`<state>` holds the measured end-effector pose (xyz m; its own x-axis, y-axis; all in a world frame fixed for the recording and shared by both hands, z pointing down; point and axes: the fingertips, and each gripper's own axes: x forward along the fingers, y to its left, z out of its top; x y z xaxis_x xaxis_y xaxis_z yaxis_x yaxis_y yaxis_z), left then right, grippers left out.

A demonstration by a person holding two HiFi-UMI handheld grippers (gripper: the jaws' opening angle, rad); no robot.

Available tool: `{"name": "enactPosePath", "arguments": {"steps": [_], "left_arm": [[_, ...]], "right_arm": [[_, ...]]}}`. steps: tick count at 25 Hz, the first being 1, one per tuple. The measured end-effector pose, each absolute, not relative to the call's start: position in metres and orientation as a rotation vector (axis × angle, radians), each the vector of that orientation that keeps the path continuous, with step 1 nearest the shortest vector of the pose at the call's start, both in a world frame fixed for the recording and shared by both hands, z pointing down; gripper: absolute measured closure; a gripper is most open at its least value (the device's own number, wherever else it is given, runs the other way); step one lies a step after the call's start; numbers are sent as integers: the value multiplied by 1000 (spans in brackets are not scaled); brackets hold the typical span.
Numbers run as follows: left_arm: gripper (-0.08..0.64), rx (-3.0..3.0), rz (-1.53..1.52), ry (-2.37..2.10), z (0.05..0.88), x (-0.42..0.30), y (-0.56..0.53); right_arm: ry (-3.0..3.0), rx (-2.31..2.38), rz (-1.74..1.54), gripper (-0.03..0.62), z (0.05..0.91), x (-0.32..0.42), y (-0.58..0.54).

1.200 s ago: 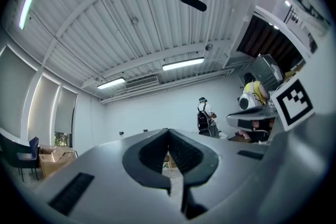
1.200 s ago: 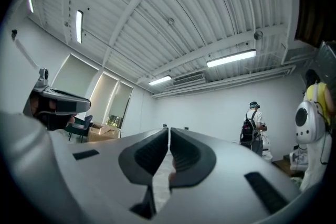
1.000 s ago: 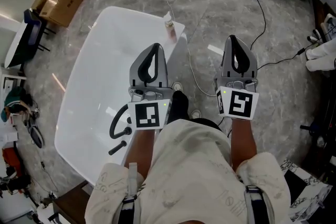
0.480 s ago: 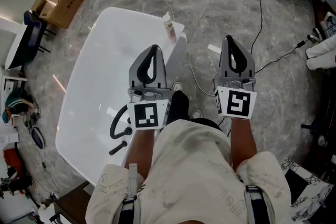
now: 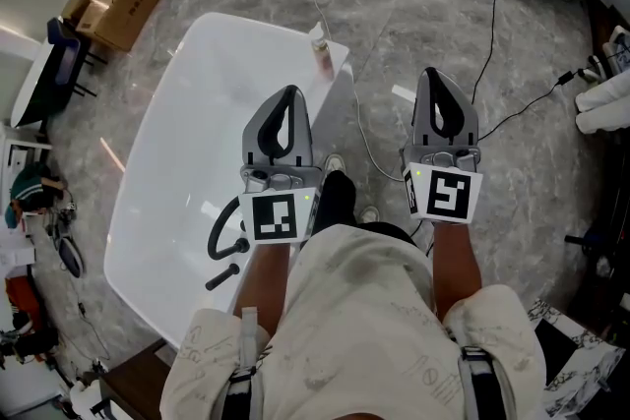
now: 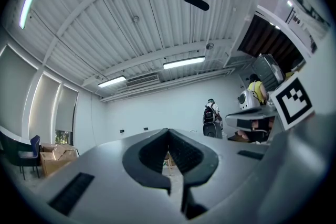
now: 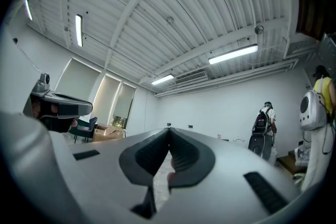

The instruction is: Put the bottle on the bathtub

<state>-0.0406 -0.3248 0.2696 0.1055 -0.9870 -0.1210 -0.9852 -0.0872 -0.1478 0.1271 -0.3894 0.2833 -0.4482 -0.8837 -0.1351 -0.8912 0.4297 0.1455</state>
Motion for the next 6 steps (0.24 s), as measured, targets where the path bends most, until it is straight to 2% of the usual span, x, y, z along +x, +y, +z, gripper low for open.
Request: {"name": "enactPosePath", "arguments": {"steps": [6], "left_arm": [[557, -2182, -13, 1987, 274, -45, -320]], "right_arm": [[2632, -1618, 311, 603, 288, 122, -384]]}}
